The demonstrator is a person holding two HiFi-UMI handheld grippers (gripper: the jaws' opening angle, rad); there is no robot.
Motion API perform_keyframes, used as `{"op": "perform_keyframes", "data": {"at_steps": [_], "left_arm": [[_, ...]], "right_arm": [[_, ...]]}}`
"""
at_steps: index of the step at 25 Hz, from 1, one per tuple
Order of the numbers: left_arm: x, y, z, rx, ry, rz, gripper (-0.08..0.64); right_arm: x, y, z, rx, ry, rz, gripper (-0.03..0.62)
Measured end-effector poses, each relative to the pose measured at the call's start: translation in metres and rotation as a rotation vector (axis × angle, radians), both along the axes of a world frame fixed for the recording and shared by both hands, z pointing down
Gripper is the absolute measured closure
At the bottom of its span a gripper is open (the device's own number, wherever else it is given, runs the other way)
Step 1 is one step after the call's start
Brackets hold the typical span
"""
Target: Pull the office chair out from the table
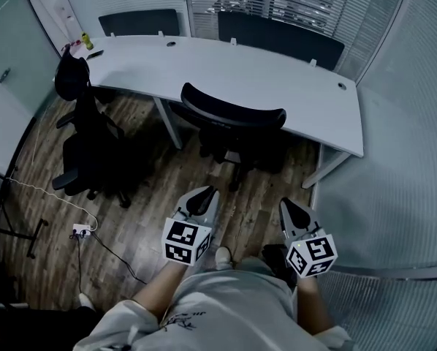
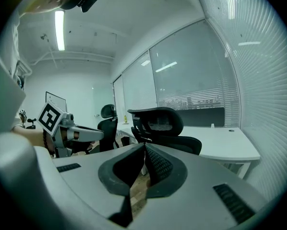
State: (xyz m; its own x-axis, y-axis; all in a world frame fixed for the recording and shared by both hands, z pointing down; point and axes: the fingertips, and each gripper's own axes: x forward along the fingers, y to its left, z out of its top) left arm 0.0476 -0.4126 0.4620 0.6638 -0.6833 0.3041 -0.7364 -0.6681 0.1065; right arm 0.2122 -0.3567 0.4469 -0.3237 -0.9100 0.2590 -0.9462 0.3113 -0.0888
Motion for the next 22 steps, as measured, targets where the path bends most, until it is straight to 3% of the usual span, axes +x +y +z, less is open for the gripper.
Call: {"op": "perform_keyframes", "data": {"at_steps": [7, 17, 22], "left_arm": [[0.002, -0.028, 0.002, -0.017, 0.016, -0.026, 0.481], [0.017, -0.089, -0.005, -0.013, 0.027, -0.085, 0.343], [0.030, -0.120, 0.001, -0.027, 0.027, -0.107, 0.276]], "right_arm": [[0.015, -0.030, -0.013, 0.026, 0.037, 0.002, 0.583], [0.045, -0.093, -0.025, 0.059, 0.070, -0.026, 0.581], [0.059, -0.128, -0.024, 0.060, 0.084, -0.059, 0.537]]}}
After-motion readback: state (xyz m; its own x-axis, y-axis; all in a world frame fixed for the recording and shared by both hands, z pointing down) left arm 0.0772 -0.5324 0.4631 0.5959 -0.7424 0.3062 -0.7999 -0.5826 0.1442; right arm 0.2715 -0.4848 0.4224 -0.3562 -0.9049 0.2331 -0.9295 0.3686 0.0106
